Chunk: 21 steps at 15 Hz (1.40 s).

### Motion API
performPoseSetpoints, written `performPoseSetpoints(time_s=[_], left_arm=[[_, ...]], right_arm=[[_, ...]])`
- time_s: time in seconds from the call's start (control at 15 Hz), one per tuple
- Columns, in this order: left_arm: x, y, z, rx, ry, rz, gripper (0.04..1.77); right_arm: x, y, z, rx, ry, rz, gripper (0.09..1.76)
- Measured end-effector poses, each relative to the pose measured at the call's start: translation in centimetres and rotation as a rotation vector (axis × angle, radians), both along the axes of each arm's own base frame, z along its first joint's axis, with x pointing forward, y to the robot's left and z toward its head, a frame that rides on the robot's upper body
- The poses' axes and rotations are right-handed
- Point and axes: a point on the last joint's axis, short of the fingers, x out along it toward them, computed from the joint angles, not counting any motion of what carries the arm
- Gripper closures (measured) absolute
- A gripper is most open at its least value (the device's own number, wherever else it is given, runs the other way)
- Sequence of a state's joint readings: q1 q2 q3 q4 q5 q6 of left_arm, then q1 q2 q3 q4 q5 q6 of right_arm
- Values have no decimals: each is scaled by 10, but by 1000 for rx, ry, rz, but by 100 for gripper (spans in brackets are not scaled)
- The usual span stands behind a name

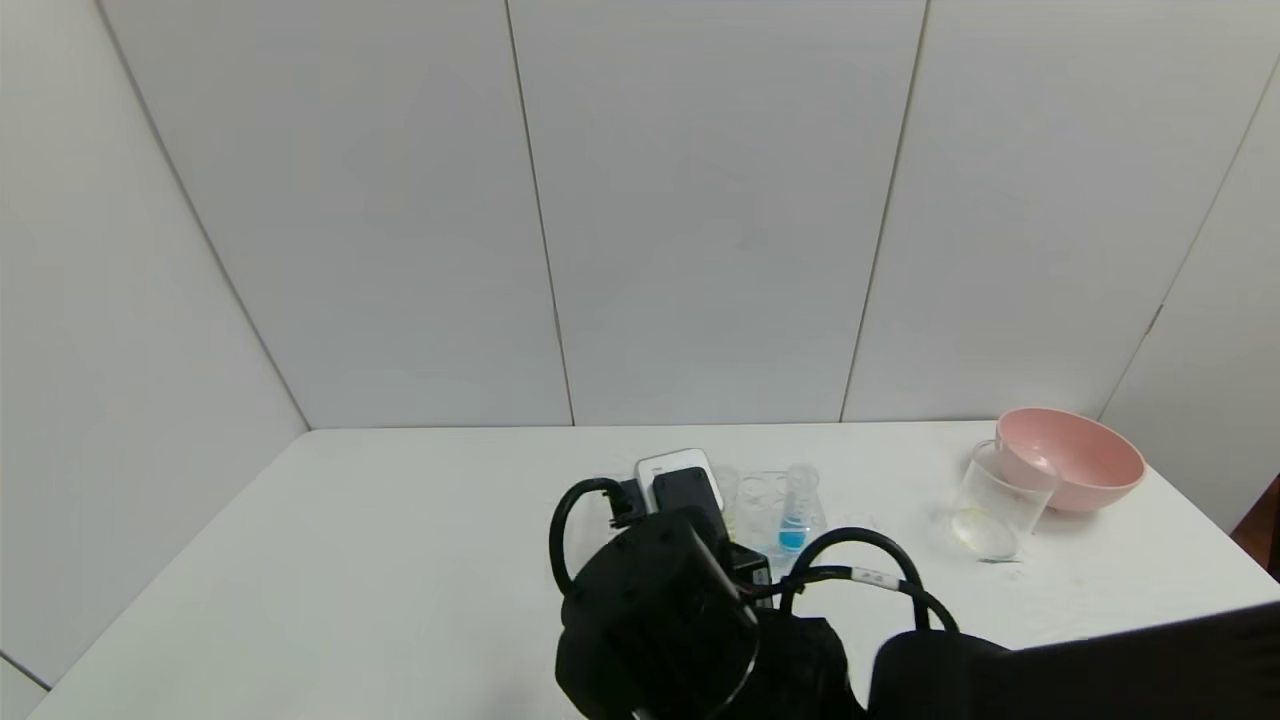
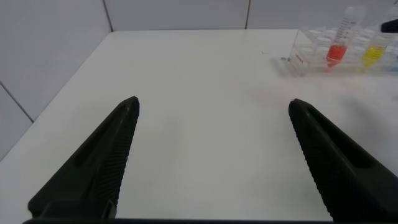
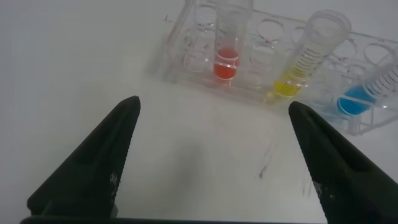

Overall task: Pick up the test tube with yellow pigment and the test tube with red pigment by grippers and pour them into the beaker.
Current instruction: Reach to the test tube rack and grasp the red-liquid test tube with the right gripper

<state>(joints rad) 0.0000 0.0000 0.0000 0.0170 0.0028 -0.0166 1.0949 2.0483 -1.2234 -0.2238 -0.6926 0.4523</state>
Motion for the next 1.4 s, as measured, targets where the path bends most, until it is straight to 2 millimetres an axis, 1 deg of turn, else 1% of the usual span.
performPoseSetpoints(time_s=[0.13,0.33,0.47,0.87,1.13,1.4], left_arm=[[0,0,0,0,0,0,9],[0,0,0,0,0,0,9],[0,0,0,0,0,0,9],[0,0,0,0,0,0,9],[0,0,0,0,0,0,9],[0,0,0,0,0,0,9]], right_arm=[[14,14,-6,6,-8,-18,14],[38,25,-12,19,-16,-55,14],[55,28,-15,22,-21,-82,14],[90,33,-27,5,-31,-134,14],[105,38,-37,-7,-46,-141,14],[112,38,-41,-15,-48,-149,14]])
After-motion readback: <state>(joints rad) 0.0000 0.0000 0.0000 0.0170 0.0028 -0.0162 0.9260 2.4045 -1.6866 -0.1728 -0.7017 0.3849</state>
